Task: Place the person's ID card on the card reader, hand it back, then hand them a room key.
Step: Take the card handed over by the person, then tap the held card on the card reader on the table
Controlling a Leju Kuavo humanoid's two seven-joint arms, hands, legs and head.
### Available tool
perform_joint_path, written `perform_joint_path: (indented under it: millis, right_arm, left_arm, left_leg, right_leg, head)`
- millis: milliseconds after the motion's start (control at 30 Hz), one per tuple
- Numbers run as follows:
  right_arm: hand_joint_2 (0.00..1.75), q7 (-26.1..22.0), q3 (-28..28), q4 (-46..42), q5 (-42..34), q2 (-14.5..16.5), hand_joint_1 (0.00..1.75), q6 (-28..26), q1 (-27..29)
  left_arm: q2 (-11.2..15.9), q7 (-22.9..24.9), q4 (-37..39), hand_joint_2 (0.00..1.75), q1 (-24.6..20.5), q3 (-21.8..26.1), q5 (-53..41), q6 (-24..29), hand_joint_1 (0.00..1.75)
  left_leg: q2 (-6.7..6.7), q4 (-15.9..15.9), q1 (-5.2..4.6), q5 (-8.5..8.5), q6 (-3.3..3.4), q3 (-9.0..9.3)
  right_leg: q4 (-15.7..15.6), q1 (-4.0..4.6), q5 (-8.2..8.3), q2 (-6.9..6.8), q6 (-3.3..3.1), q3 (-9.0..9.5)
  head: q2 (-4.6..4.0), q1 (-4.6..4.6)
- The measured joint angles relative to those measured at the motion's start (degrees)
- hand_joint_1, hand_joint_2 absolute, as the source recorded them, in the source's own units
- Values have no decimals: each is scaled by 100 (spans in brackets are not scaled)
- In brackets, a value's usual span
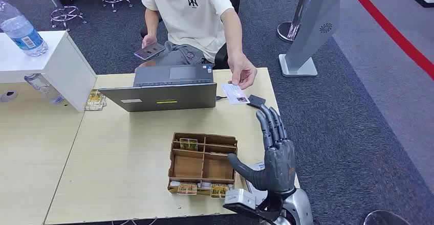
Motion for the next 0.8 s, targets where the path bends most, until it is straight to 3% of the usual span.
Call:
perform_joint_path:
  millis: [267,500,533,633,667,800]
  right_arm:
    - [175,31,-106,254,1233,99,0,-9,-372]
    - [175,437,-168,611,1909,113,0,-11,-841]
    - [175,487,-171,655,1956,113,10,-11,-900]
    - [175,617,-174,779,2038,113,137,-11,-1059]
    - [175,656,-174,815,2050,113,171,-11,-1106]
    - [175,765,-163,921,2060,113,175,-11,-1210]
  left_arm:
    - [2,2,0,0,-1,0,-145,-63,0]
    - [7,2,0,0,-2,0,-258,-119,0]
    - [8,2,0,0,-2,0,-271,-121,0]
    - [9,2,0,0,-2,0,-295,-127,0]
    - [9,2,0,0,-3,0,-297,-128,0]
    - [9,13,0,0,-3,0,-298,-129,0]
  left_leg:
    - [0,0,0,2,-2,0]
    - [-1,0,0,2,-3,0]
    - [-1,0,0,2,-3,0]
    - [-1,0,0,2,-3,0]
    - [-1,0,0,2,-3,0]
    - [-1,0,-1,2,-3,0]
  right_leg:
    - [0,0,0,1,0,0]
    - [1,0,1,1,-1,0]
    - [1,0,1,0,-1,0]
    - [1,0,1,0,-1,0]
    - [1,0,1,0,-1,0]
    - [1,0,1,0,-1,0]
  head:
    - [0,0]
    - [0,0]
    - [0,-1]
    - [0,-1]
    - [0,-1]
    - [0,1]
